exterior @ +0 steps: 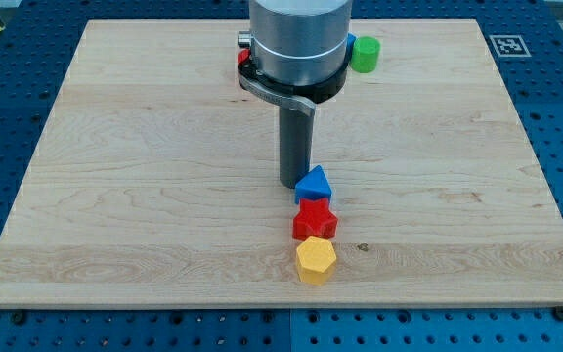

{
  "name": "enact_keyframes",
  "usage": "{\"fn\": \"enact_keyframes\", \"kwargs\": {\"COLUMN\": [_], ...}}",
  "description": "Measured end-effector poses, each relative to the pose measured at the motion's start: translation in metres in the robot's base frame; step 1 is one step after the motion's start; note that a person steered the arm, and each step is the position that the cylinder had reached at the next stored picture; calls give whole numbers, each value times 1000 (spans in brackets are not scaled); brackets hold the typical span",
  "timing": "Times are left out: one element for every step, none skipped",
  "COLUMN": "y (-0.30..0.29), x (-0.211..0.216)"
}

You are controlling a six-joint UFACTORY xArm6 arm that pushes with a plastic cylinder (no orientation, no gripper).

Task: Move your arm towards right center of the board

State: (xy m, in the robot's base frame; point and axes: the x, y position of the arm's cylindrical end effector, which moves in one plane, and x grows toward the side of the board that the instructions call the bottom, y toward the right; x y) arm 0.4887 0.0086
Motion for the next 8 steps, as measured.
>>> {"fn": "enact_keyframes", "kwargs": {"y": [0, 0, 0, 0, 41, 63, 63, 67], "x": [3, 15, 9, -43, -66, -75, -75, -77]}}
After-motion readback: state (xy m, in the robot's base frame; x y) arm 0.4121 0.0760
